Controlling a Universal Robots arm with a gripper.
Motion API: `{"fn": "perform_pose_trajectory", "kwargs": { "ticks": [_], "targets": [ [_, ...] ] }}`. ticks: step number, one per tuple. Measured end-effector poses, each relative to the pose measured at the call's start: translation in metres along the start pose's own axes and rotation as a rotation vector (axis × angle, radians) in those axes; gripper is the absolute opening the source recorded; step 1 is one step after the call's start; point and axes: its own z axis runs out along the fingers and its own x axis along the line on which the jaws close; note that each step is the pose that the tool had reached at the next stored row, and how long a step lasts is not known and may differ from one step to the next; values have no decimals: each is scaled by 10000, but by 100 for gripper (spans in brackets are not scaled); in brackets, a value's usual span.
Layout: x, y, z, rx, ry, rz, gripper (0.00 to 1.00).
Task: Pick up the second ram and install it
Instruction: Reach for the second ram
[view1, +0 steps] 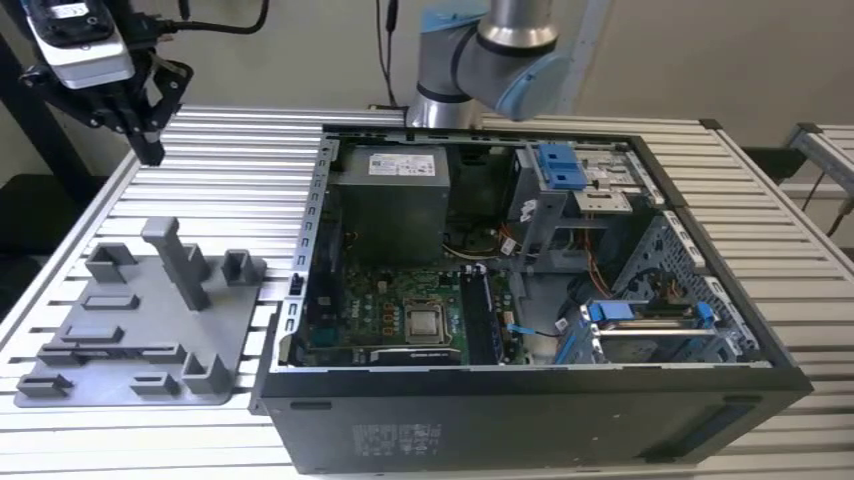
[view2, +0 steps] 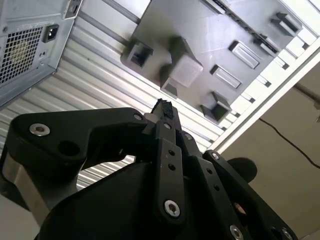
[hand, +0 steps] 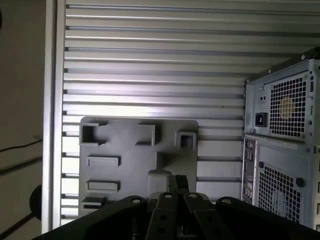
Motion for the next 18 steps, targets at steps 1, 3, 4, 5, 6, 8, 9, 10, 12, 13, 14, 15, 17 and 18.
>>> {"fn": "perform_pose_trajectory", "kwargs": {
  "ticks": [1, 3, 4, 5, 6, 8, 9, 10, 12, 13, 14, 15, 17, 18],
  "targets": [
    [36, -1, 2, -1, 0, -16, 11],
    [137, -6, 8, -3, 3, -66, 11],
    [171, -8, 9, -3, 5, -82, 11],
    [207, -9, 10, -4, 6, -98, 11],
    [242, -10, 11, -4, 5, -110, 11],
    [317, -10, 11, -4, 4, -125, 11],
    [359, -10, 12, -4, 3, -133, 11],
    [394, -10, 12, -5, 1, -140, 11],
    [472, -9, 13, -5, 1, -157, 11],
    [511, -9, 13, -5, 1, -164, 11],
    [545, -9, 13, -5, 1, -170, 11],
    [571, -9, 13, -5, 2, -175, 11],
    [580, -9, 13, -6, 1, -175, 11],
    [580, -9, 13, -6, 1, -176, 11]
  ]
}}
